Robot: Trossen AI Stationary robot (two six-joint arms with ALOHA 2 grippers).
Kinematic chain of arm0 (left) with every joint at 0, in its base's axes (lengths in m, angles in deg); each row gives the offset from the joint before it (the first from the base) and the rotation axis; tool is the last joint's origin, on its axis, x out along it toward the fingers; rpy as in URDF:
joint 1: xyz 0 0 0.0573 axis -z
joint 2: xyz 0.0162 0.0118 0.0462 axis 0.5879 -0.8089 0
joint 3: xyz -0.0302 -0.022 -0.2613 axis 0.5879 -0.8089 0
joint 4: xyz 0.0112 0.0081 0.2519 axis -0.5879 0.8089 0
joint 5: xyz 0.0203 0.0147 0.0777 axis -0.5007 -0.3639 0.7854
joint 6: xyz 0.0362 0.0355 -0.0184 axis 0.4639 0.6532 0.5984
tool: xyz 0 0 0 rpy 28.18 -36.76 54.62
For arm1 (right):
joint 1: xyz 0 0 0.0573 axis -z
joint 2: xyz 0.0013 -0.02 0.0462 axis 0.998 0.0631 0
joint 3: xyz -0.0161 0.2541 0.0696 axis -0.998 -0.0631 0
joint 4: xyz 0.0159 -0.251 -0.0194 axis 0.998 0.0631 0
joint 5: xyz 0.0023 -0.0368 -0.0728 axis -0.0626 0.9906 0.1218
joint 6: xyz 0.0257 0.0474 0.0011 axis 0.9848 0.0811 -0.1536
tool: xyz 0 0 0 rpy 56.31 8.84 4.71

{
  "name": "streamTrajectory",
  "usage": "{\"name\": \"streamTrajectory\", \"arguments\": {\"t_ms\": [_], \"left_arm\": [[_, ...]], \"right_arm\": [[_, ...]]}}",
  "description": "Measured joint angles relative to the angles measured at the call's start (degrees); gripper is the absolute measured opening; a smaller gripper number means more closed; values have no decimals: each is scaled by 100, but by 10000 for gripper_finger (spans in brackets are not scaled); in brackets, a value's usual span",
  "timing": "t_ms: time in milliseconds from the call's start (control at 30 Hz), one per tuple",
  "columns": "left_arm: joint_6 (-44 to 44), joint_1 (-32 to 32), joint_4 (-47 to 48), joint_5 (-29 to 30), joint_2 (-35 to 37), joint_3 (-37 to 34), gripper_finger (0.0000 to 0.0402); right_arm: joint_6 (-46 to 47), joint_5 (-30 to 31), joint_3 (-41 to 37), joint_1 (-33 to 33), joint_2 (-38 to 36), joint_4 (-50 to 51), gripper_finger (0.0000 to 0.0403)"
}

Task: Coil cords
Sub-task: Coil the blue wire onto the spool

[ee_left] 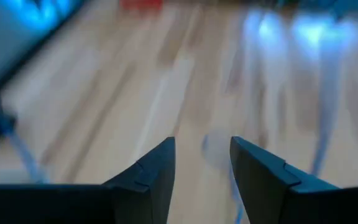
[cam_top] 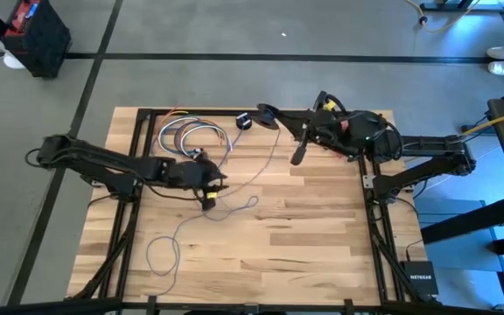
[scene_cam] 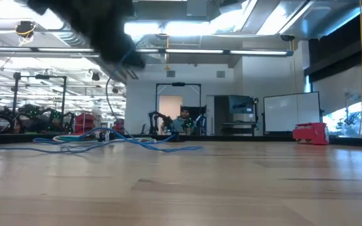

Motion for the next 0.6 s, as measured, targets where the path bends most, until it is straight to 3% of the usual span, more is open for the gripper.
{"name": "streamTrajectory", "arguments": {"t_ms": [267,467,600], "left_arm": [[626,93,-806,12,90,1,142],[1024,71,-2985,-323,-465,1,141],[1220,2,-3935,-465,-875,1,141]], "right_arm": [[-2,145,-11,0,108,375,10],[-4,141,-11,0,442,288,10],[-9,99,-11,0,755,214,10]]}}
